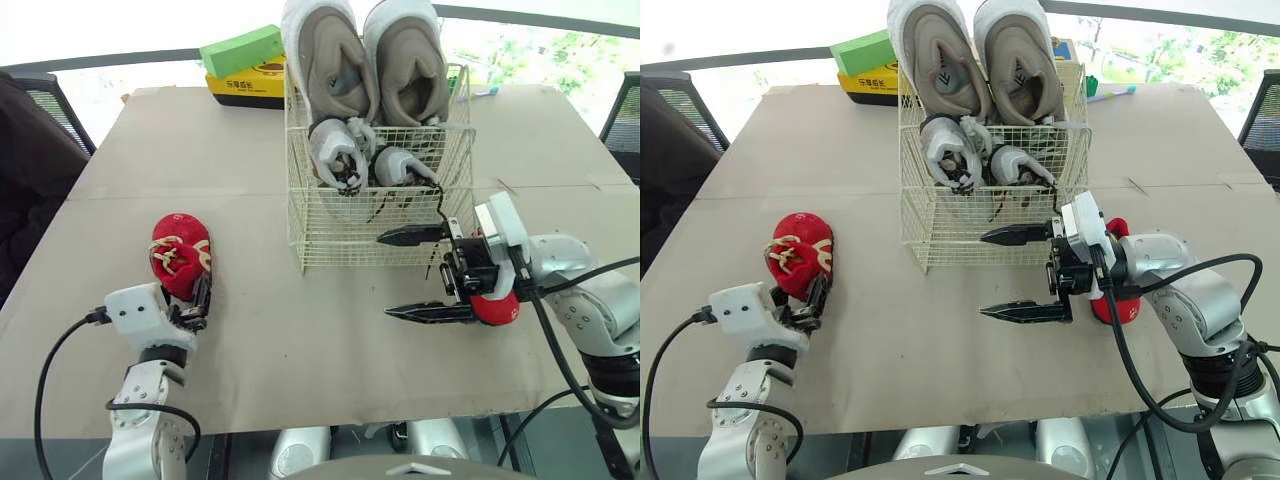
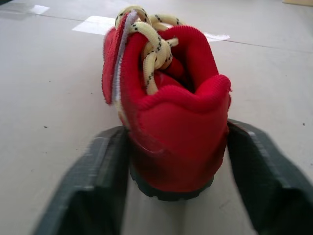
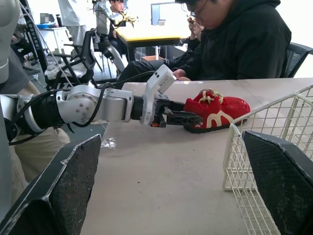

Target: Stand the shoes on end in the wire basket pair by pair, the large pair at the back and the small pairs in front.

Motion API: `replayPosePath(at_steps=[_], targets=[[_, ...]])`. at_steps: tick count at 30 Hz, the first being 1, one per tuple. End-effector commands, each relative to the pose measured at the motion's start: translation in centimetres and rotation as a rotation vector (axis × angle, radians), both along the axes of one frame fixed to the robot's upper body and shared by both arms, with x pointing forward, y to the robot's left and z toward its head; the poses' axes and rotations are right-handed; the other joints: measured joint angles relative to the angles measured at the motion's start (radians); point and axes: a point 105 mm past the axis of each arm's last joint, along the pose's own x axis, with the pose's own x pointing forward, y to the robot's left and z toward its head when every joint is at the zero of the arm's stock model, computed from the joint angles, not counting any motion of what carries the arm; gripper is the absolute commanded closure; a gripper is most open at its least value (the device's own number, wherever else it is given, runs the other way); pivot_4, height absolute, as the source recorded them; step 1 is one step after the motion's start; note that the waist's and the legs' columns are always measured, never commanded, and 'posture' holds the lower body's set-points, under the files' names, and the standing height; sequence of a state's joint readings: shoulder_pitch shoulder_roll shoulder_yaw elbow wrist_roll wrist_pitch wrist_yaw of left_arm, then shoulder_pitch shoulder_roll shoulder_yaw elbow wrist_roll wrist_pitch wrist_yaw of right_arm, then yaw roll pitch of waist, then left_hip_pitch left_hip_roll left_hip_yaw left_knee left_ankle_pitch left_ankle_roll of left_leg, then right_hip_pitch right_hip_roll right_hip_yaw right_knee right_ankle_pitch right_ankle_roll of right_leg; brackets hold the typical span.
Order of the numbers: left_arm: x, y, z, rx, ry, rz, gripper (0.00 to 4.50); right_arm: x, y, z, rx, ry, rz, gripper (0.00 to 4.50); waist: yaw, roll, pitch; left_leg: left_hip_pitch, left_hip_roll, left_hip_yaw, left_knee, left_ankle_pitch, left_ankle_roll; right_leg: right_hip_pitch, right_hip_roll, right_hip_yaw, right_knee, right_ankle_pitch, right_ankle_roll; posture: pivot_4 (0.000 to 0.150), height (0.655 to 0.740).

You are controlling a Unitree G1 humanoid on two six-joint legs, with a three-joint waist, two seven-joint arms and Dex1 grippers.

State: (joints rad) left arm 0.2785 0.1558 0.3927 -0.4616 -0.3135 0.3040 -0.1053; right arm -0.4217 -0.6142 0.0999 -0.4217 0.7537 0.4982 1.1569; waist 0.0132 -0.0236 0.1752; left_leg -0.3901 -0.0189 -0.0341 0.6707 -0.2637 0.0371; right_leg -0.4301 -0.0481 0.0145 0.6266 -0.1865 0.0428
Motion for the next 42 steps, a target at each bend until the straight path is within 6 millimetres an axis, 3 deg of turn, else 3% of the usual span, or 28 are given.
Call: replayPosePath(at_steps=[1,2,4,6,9,12,14,18,21,25,30,35,38,42], targets=[[-0.4,0.0,0.4,0.021,-0.028,0.003,3.14,-0.5,-0.1,1.2,0.014,-0.062,0.000,0.00,0.000,0.000,0.000,0.000,0.000,0.000,0.000,0.000,0.000,0.000,-0.001,0.000,0.000,0.000,0.000,0.150,0.7400],[-0.5,0.1,0.5,0.020,-0.034,0.007,3.44,-0.5,-0.1,1.2,0.015,-0.061,-0.006,0.00,0.000,0.000,0.000,0.000,0.000,0.000,0.000,0.000,0.000,0.000,-0.001,0.000,0.000,-0.001,-0.001,0.150,0.7400],[-0.8,0.3,2.5,-0.018,-0.135,0.001,3.99,-0.1,0.0,1.7,0.030,-0.059,-0.040,0.00,0.000,0.000,0.000,0.000,0.000,0.000,0.000,0.000,0.000,0.000,-0.003,0.000,0.000,-0.002,-0.003,0.150,0.7400],[-0.9,0.4,4.5,-0.013,-0.207,-0.011,3.99,0.4,0.1,2.1,0.043,-0.052,-0.079,0.00,0.000,0.000,0.000,0.000,0.000,0.000,0.000,0.000,0.000,0.000,-0.003,0.000,0.000,-0.002,-0.003,0.150,0.7400],[-0.1,0.3,9.0,0.034,-0.345,-0.031,3.99,1.0,0.2,3.3,0.040,-0.121,-0.115,0.00,0.001,0.000,0.000,-0.001,0.000,-0.001,0.000,0.000,0.000,-0.002,-0.003,-0.001,0.000,-0.002,-0.003,0.150,0.7400],[0.5,-3.2,15.3,0.064,-0.593,-0.348,3.99,2.0,0.3,6.6,0.031,-0.239,-0.169,0.00,0.003,0.000,0.001,-0.002,0.001,-0.002,0.001,0.000,0.000,-0.001,0.001,-0.004,0.001,-0.002,-0.004,0.150,0.7400],[-0.5,-6.3,17.0,0.215,-0.622,-0.625,3.99,1.7,0.1,8.8,0.035,-0.241,-0.127,0.00,-0.001,0.000,0.001,-0.004,0.000,-0.001,0.003,0.000,0.000,-0.002,0.001,-0.003,0.001,-0.001,-0.004,0.150,0.7400],[-2.6,-8.5,16.7,0.474,-0.541,-1.007,3.99,1.9,-0.5,11.3,-0.040,-0.299,-0.163,0.00,-0.013,0.001,0.000,-0.003,0.000,0.004,-0.001,-0.002,0.003,-0.003,-0.001,0.000,-0.003,-0.002,-0.004,0.150,0.7400],[-3.5,-7.9,16.3,0.634,-0.451,-1.208,3.99,1.7,-0.3,12.3,-0.099,-0.330,-0.163,0.00,-0.021,0.002,0.002,-0.008,0.001,0.005,-0.002,-0.002,0.003,-0.009,-0.001,-0.001,-0.002,-0.002,-0.004,0.150,0.7400],[-3.0,-7.2,16.0,0.874,-0.363,-1.403,3.99,2.4,0.9,12.4,-0.177,-0.329,-0.169,0.00,-0.026,0.005,0.003,-0.008,0.004,0.005,-0.002,-0.002,0.003,-0.010,0.004,-0.001,0.000,-0.002,-0.005,0.150,0.7400],[-0.1,-8.1,16.1,1.163,-0.387,-1.536,3.99,3.3,2.6,9.7,-0.351,-0.279,-0.126,0.00,-0.024,0.006,0.004,-0.006,0.005,0.009,0.002,-0.001,0.003,-0.006,0.006,-0.003,0.000,-0.001,-0.005,0.150,0.7400],[0.8,-10.0,16.6,1.326,-0.493,-1.633,3.99,4.9,3.3,7.0,-0.466,-0.240,-0.142,0.00,-0.028,0.006,0.004,-0.010,0.004,0.009,0.002,-0.001,0.003,-0.011,0.004,0.002,0.000,0.002,0.000,0.150,0.7400],[0.4,-11.2,17.4,1.366,-0.568,-1.640,4.02,5.0,2.9,6.0,-0.507,-0.220,-0.154,0.72,-0.031,0.006,0.004,-0.019,0.004,0.009,0.002,0.000,0.000,-0.022,0.004,0.001,0.001,0.003,0.001,0.150,0.7400],[0.0,-11.7,18.1,1.354,-0.614,-1.610,4.02,4.7,2.3,5.0,-0.529,-0.197,-0.154,2.37,-0.028,0.006,0.004,-0.025,0.005,0.006,0.002,0.001,-0.001,-0.027,0.004,-0.002,0.002,0.003,0.002,0.150,0.7400]])
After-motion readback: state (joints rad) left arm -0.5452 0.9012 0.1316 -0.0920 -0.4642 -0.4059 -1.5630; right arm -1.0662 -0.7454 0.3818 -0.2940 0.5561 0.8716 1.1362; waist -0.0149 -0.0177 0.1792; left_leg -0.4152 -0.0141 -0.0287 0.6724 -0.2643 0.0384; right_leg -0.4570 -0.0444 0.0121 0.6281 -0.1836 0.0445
